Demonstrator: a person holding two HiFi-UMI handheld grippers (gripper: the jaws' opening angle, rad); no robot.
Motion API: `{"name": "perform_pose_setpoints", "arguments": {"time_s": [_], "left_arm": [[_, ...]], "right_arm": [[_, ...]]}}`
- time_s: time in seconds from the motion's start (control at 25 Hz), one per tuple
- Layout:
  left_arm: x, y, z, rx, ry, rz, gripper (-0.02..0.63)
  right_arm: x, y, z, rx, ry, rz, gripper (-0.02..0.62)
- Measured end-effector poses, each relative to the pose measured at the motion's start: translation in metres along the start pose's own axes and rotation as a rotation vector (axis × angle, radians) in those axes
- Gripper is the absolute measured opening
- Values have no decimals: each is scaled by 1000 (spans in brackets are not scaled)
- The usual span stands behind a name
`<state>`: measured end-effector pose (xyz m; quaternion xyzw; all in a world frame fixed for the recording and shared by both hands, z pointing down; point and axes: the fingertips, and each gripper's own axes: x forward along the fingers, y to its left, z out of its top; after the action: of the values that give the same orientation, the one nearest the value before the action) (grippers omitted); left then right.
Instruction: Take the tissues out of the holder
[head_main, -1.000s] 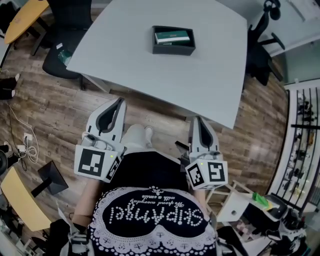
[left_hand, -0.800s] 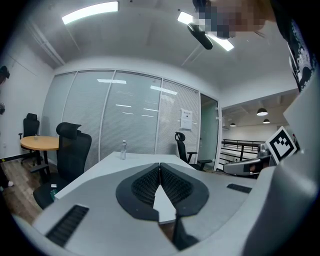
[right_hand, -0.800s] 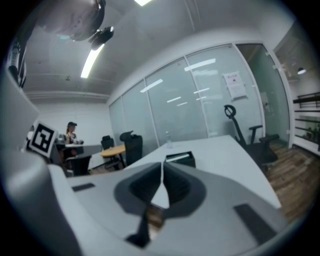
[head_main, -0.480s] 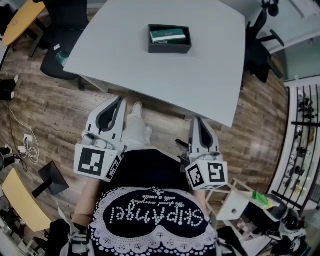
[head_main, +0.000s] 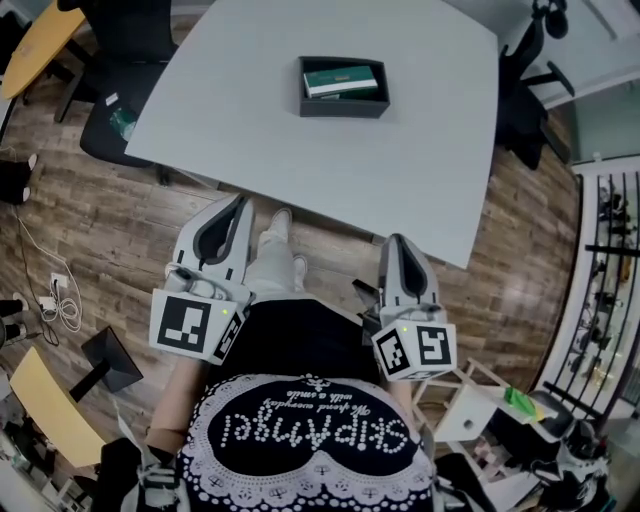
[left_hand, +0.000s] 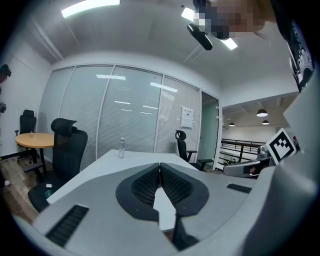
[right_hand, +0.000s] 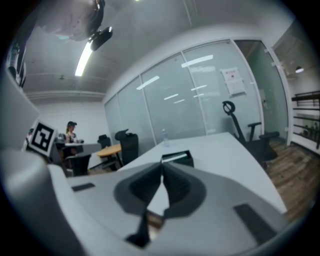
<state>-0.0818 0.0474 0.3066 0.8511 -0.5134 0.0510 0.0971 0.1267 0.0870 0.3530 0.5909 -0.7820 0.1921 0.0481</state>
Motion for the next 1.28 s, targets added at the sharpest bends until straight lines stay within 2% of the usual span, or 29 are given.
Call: {"name": "perform_pose_setpoints", "arguments": {"time_s": [0.44, 0.68, 1.08, 1.28], "left_arm": [[83, 49, 21, -6, 27, -88, 25], [121, 66, 25, -16, 40, -153, 25], [156, 93, 24, -33, 71, -228, 25], [164, 104, 22, -27, 81, -237, 25]], "right_arm": [[73, -5, 41, 15, -19, -78, 34], [99, -12, 48, 27, -4, -145, 34], [129, -8, 50, 49, 3, -218, 34], [140, -2, 52, 55, 2, -224, 34]]}}
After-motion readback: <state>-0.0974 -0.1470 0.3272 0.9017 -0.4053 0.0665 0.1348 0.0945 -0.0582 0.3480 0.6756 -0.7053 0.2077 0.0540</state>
